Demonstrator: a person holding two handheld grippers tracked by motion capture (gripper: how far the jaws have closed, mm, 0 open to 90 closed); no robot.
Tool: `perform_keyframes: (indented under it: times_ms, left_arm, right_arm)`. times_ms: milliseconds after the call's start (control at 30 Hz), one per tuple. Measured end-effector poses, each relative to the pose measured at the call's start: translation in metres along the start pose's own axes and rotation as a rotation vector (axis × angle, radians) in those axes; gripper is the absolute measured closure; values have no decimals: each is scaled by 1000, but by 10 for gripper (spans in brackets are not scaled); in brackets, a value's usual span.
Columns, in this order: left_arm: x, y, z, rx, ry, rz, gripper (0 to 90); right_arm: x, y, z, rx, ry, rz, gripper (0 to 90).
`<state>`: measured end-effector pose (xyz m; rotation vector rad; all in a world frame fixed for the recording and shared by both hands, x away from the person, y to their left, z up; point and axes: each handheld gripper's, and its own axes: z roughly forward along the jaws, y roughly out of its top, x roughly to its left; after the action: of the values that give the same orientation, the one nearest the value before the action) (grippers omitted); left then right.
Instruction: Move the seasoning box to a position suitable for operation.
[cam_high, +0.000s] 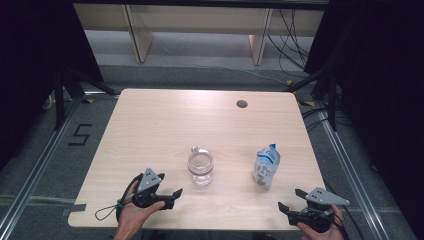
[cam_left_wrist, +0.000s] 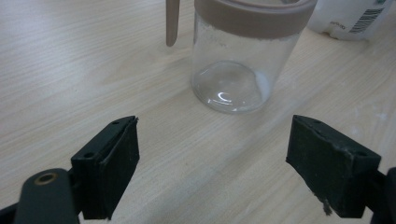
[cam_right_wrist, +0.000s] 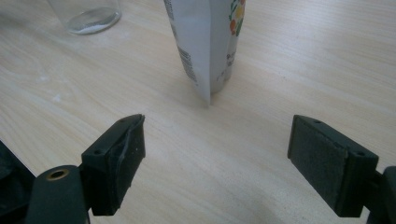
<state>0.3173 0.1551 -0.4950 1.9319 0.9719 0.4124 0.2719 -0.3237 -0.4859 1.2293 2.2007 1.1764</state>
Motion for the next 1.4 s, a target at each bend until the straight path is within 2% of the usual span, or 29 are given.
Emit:
perform_keyframes:
  times_ms: [200,233,300,333,367,533,567,600,667,700,733,767,800,833,867,933,967,1000,1033,1067,1100,1133,1167,1200,1233,1267,1367,1400]
  left_arm:
    - [1,-1,0,8,-1,-3,170]
    - [1,0,0,10,0,-1,170]
    - [2,-1,1,9,-7,4,170]
    - [1,-1,1,6,-6,-16,170]
    - [1,-1,2,9,-6,-20,170]
    - [0,1,2,18,-8,1,168]
    - [1,1,2,19,-13,3,166]
    - [1,1,2,13,-20,0,161]
    - [0,3,2,5,-15,-11,161]
    - [0,4,2,10,-20,-16,162]
    - [1,6,2,5,-36,-34,163]
    - [0,9,3,-2,-42,-55,165]
    - [0,11,3,1,-42,-54,169]
    - [0,14,3,-2,-37,-46,172]
    - [0,16,4,-4,-40,-44,172]
    - [0,20,3,4,-36,-51,182]
    - [1,25,4,7,-34,-21,197]
    - [1,25,4,7,-34,-21,203]
    - [2,27,3,25,-33,4,205]
    - [3,30,4,28,-37,7,216]
    - [3,32,4,32,-41,8,242]
    - [2,35,6,16,-45,-9,242]
    - [3,39,6,25,-48,13,266]
    - [4,45,7,13,-47,30,326]
    - [4,45,7,13,-47,30,366]
    - [4,49,7,15,-53,41,366]
    - [3,56,7,1,-55,85,517]
    - [3,59,8,-10,-60,81,602]
  right_arm:
    - [2,0,-1,14,-4,3,197]
    - [1,0,0,9,-6,-11,197]
    - [2,0,0,7,-2,14,198]
    - [0,0,0,0,-5,-11,198]
    - [0,0,0,0,-5,-11,198]
    - [1,0,0,1,-3,-6,198]
    - [3,0,-1,13,5,23,199]
    - [0,0,0,-2,3,-2,199]
    - [-1,0,1,-4,-3,-8,199]
    - [2,-1,0,5,-2,24,199]
    - [1,-1,1,7,1,20,199]
    - [-2,-1,1,2,0,-7,199]
    - [-3,-1,2,0,-5,-12,199]
    - [0,-1,2,9,-2,21,199]
    - [-3,-1,2,3,1,-2,199]
    - [-2,-2,1,5,-1,15,199]
    - [-5,-2,1,-4,-9,-9,199]
    - [-5,-2,2,-1,-13,-13,199]
    - [-5,-2,2,-1,-13,-13,199]
    - [-4,-2,3,3,8,0,199]
    - [-4,-2,3,3,7,1,199]
    - [-4,-2,3,3,7,1,199]
    - [-4,-2,3,2,7,1,199]
    - [-6,-2,3,2,9,-8,199]
    - [-6,-2,3,2,9,-8,199]
    - [-6,-3,3,2,12,-8,201]
    - [-6,-3,4,-2,-4,-12,203]
    - [-5,-2,3,-1,-4,-7,204]
